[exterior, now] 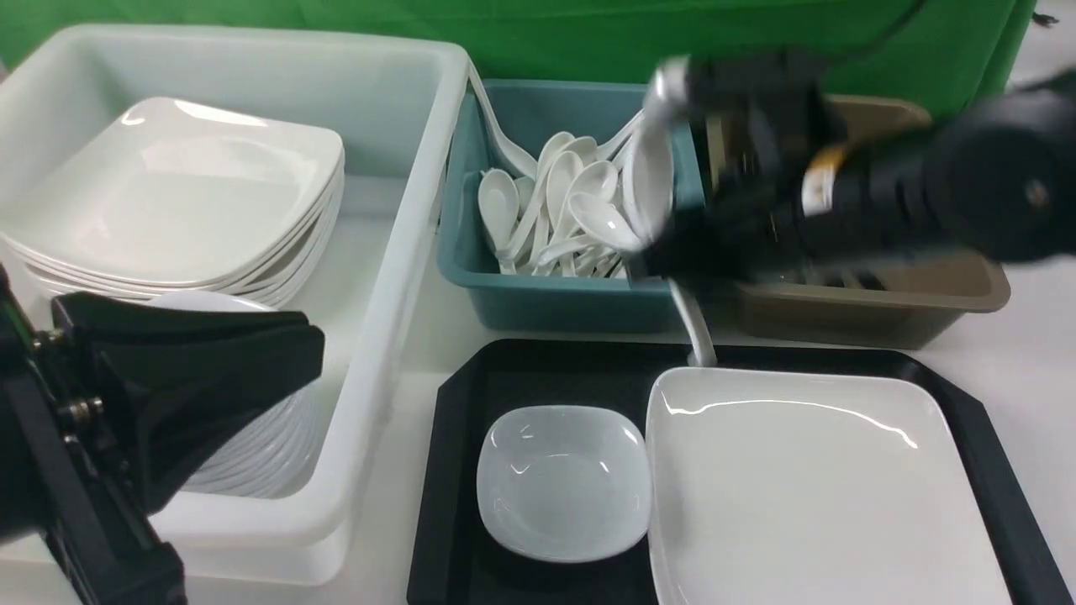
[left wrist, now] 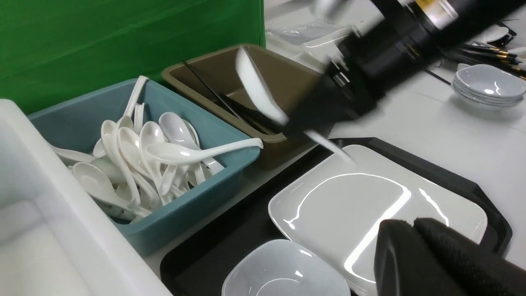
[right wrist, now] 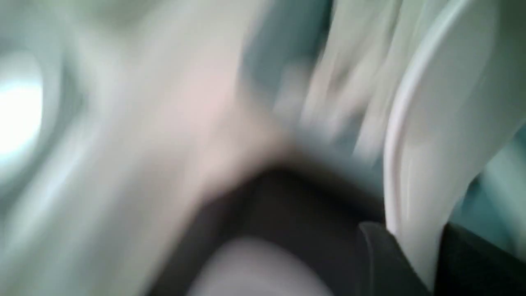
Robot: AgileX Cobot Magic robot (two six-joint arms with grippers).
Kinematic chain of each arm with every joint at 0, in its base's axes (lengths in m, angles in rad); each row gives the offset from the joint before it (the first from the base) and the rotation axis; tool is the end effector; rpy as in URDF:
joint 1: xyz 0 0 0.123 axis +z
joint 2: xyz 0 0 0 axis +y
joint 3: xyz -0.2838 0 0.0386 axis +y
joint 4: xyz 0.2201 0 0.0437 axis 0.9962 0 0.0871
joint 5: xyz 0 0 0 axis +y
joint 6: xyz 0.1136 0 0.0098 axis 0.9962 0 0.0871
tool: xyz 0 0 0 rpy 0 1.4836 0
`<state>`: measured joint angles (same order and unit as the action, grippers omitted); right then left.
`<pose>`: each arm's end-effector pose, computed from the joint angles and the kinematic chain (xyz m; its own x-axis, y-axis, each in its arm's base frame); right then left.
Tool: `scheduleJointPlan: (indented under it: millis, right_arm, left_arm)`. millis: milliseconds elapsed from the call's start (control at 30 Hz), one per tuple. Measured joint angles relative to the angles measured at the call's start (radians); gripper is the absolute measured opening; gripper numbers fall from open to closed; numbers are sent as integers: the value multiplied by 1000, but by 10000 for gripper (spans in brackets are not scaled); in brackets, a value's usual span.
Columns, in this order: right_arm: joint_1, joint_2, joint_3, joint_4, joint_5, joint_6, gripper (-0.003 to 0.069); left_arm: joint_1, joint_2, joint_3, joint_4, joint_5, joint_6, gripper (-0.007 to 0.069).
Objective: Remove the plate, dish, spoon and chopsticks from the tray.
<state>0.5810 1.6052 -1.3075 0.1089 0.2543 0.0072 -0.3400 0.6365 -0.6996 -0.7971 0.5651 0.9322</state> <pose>0.3105 0.2076 0.3315 -0.4352 -0.1514 -0.8875 -0.5235 0.8445 0.1127 0.0921 -0.0790 0.3524 -0.0998 0.2485 -0.9635 0.6948 0.7106 0.1113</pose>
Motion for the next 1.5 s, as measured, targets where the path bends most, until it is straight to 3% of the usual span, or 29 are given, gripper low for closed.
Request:
scheduleJointPlan:
  millis: [167,233,267,333,400,500,600,667,800,933,1167,1300,1500]
  right_arm:
    - [-72,212,-198,-1,-153,0,197]
    - [-94,286,-277,-1,-142,0,263]
    - [-110,343,-333,-1,-91,0,358]
    - [-126,381,-384,-2,26,-1,479]
    - [-130,376,-399,-3,103,-7,514]
    - [-126,311,-413,-4,276,-60,468]
    - [-86,189,-388,-40,500,-119,294]
    - [-27,88,-307,-69,597,-129,229]
    - [158,-55,-34,-126,701,-75,255]
    - [313,-103,179,-176,673,20,385]
    - [419,-82,363,-203,415,135,566]
    - [420,-28,401,-243,304,142,574]
    - [401,50,405,-300,265,164,574]
  left_arm:
    - [0,0,0,4,0,0,17]
    - [0,0,0,12,2,0,17]
    - [0,0,0,20,3,0,17]
    - [0,0,0,32,3,0,17]
    - [0,0,0,43,3,-1,17]
    - [0,0,0,66,6,-3,17]
    - [0,0,0,85,9,-9,17]
    - [0,0,0,97,9,-20,17]
    - [0,0,0,118,9,-29,17]
    - [0,0,0,124,9,-32,17]
    - [0,0,0,124,9,-40,17]
    - [0,0,0,124,9,-40,17]
    - [0,0,0,124,10,-40,17]
